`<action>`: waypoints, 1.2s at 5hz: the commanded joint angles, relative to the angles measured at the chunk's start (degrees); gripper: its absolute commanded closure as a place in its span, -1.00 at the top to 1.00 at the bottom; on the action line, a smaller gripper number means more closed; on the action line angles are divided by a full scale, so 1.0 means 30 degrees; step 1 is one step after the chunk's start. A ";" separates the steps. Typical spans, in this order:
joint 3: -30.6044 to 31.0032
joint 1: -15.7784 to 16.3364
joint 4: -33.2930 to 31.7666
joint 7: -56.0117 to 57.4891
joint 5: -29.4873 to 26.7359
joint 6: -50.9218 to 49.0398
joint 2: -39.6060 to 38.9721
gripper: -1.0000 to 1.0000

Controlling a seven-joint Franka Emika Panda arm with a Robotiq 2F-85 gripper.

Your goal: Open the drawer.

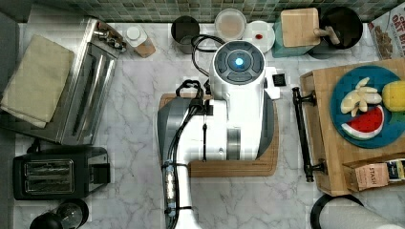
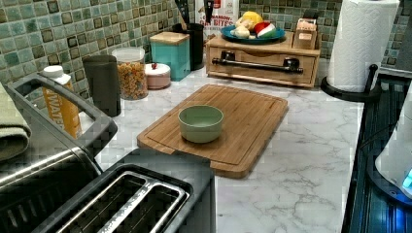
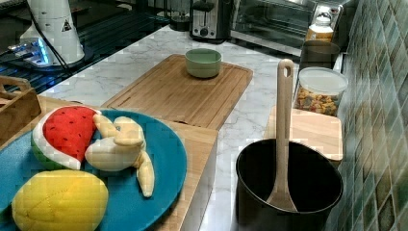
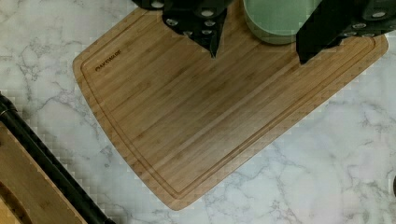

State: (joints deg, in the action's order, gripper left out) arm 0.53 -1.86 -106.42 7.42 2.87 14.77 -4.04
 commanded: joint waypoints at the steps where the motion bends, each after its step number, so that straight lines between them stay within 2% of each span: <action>1: 0.0020 -0.0020 -0.0169 0.0017 0.0091 0.0205 0.0000 1.00; 2: -0.0166 -0.0420 -0.1666 0.3504 -0.0059 0.1294 0.0824 1.00; 3: -0.0464 -0.1104 -0.2192 0.8121 0.0004 0.1032 0.1221 1.00; 4: -0.1179 -0.1458 -0.3687 1.1663 0.0150 0.2623 0.1909 1.00; 6: -0.2615 -0.1866 -0.5678 1.6546 0.0794 0.4776 0.2623 1.00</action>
State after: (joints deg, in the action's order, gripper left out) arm -5.47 -4.11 -121.08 53.80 3.64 27.21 -0.67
